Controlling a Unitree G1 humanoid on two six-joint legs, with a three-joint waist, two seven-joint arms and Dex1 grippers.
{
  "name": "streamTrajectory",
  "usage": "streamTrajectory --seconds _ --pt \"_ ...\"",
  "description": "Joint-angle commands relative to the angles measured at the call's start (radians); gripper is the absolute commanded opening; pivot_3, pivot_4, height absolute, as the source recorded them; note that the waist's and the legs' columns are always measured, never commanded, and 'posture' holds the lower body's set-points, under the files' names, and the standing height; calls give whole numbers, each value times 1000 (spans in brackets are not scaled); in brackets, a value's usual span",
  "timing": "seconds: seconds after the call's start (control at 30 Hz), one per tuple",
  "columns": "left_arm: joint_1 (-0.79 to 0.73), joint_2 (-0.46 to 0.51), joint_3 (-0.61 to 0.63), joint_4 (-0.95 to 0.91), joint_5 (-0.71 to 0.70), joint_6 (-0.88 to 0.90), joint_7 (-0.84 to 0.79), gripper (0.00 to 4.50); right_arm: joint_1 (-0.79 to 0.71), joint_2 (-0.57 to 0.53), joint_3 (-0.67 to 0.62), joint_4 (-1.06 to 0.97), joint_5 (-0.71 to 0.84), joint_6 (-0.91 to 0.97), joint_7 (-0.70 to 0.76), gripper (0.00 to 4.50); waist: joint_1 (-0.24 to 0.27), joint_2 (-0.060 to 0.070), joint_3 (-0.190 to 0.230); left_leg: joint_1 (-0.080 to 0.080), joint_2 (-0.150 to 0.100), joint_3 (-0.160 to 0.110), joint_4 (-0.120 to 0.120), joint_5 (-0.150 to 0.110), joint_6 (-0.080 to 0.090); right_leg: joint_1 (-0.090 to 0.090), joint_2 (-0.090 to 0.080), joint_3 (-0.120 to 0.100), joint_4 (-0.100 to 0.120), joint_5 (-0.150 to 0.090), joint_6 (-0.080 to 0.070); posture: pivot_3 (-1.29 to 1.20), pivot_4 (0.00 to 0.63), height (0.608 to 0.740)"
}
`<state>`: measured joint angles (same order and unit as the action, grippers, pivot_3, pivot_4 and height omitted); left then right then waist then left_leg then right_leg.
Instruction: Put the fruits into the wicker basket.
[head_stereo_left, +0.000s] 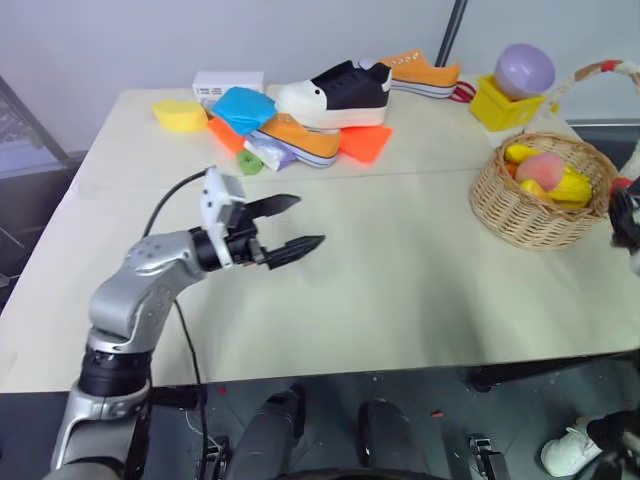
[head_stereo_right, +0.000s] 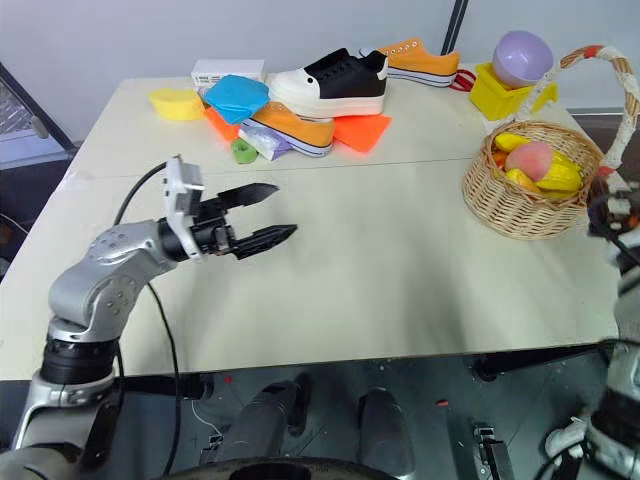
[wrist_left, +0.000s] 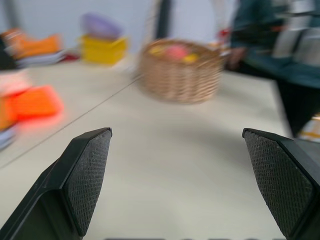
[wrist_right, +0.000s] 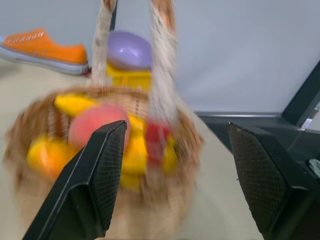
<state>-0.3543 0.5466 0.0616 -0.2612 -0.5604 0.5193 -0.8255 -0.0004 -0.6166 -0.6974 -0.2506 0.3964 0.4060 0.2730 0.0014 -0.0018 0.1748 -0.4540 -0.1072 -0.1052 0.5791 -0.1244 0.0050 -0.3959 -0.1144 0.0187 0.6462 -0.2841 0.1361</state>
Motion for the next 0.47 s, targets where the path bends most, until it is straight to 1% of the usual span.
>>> streamTrajectory --seconds 0.03,0.07,0.17,0.3,0.47 --pt "70 31 53 45 97 -84 55 4500 93 19 47 -161 90 -37 152 3339 -8 1 0 3 0 0 -1 0 0 2 0 0 0 0 0 0 150 740" --pt "89 33 68 60 110 -98 74 4500 112 21 87 -200 108 -32 186 3339 -14 1 0 5 0 0 -2 -2 -2 4 -1 0 -1 -3 -4 0 150 740" --pt "130 27 105 99 150 -156 120 4500 110 15 215 -252 121 -20 257 3339 -21 1 0 6 1 0 -2 -2 -2 4 -2 2 0 -3 -4 0 150 740" --pt "191 20 132 113 180 -194 168 4500 55 4 364 -204 89 -21 331 3339 -13 1 0 6 1 0 -3 -2 -2 4 -3 1 -1 -5 -5 0 150 740" --pt "276 1 186 62 154 -216 192 4500 -60 19 439 -89 80 -40 363 3339 -10 1 0 4 0 0 -4 -3 -2 1 -4 0 -5 -5 -5 0 150 740"
